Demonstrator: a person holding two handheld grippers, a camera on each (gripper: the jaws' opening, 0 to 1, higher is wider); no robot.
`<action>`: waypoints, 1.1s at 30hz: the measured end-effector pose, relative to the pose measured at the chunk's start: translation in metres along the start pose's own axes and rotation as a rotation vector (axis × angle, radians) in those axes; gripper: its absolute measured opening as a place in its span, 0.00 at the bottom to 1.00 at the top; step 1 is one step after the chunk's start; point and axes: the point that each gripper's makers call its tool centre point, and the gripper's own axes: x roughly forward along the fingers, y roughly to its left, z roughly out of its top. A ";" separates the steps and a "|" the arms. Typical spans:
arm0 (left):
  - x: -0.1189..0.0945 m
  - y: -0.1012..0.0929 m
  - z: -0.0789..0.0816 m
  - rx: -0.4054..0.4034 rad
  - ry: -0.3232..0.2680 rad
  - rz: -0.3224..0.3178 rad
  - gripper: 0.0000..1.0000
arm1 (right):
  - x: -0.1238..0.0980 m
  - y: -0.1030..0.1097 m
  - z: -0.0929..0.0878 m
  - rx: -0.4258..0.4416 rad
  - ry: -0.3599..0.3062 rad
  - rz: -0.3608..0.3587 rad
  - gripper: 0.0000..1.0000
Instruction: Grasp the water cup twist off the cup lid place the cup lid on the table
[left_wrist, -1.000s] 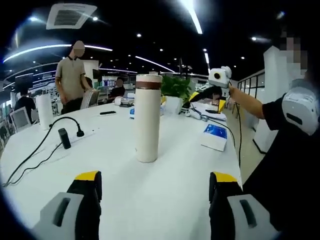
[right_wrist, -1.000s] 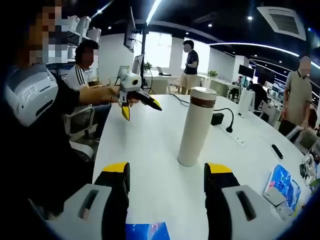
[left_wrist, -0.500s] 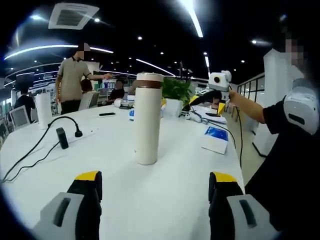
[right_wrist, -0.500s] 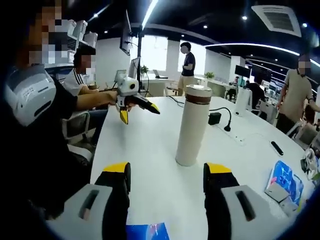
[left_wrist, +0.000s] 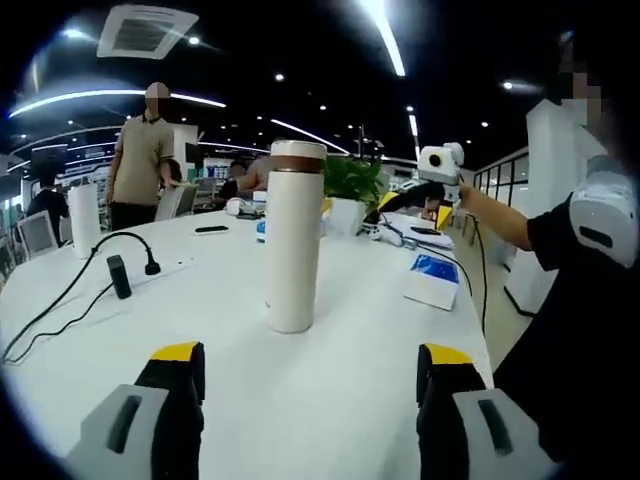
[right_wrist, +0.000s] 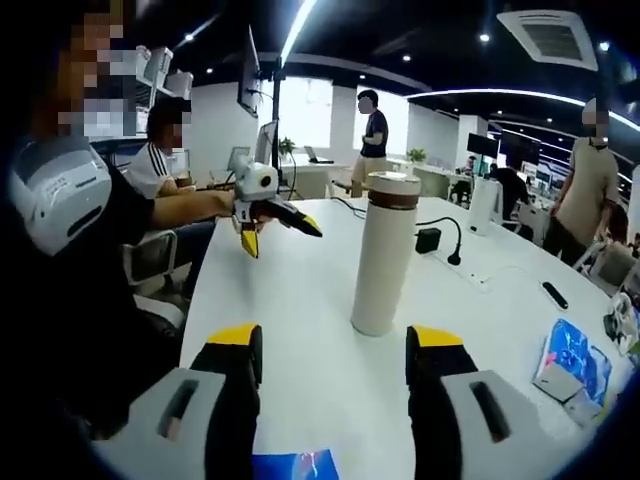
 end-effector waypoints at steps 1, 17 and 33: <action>0.000 0.000 0.000 0.002 -0.002 0.002 0.87 | 0.001 0.000 0.000 0.000 -0.001 0.001 0.60; 0.010 0.000 0.000 -0.009 -0.022 -0.006 0.87 | 0.016 0.003 -0.006 0.024 -0.017 0.019 0.60; 0.021 -0.001 -0.006 -0.017 -0.025 -0.022 0.86 | 0.027 0.004 -0.024 0.058 -0.012 0.030 0.60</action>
